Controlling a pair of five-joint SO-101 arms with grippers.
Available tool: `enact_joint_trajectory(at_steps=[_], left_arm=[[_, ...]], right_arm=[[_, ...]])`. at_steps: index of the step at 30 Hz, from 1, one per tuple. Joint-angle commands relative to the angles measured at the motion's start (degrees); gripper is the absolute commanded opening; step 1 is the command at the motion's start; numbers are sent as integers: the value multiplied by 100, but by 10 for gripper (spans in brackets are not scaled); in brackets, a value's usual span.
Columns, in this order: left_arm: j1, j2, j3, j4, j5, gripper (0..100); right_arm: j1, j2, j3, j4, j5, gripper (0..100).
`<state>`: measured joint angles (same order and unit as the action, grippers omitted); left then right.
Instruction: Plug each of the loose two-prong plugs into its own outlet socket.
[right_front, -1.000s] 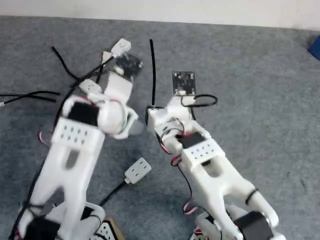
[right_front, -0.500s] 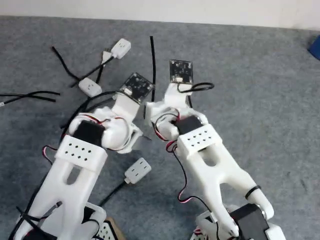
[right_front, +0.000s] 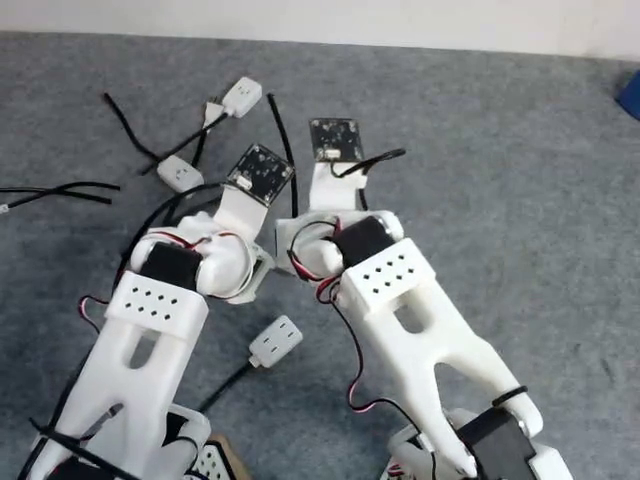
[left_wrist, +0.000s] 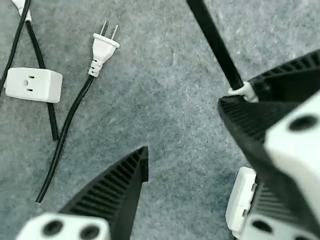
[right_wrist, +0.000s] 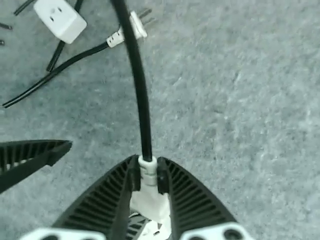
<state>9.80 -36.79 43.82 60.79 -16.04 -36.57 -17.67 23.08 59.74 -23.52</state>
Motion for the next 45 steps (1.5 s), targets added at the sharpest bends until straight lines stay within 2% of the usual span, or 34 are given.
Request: enact_joint_trajectory(at_steps=[1,7,17,22,26,30,41,45], left_arm=[[-48,-145,92,-237,-62,332],[-444,-136,233,-484,-185,331],[-479,-136,224,-484,-202,330],[-435,-154,189,-413,-202,330],[-154,-198,13,35,-141,330],[-163,-198,-189,44,141,334],[-136,-154,-163,-132,290,334],[-154,-145,-40,-484,343,334]], right_arm=[[-163,-57,-338,84,-35,5],[119,-57,-444,558,299,5],[576,-57,-1191,1868,985,5],[725,-22,-1209,1710,932,5],[963,-4,-1068,998,158,5],[857,-40,-822,602,-554,5],[277,-57,-752,611,-897,5],[127,-57,-752,620,-905,5]])
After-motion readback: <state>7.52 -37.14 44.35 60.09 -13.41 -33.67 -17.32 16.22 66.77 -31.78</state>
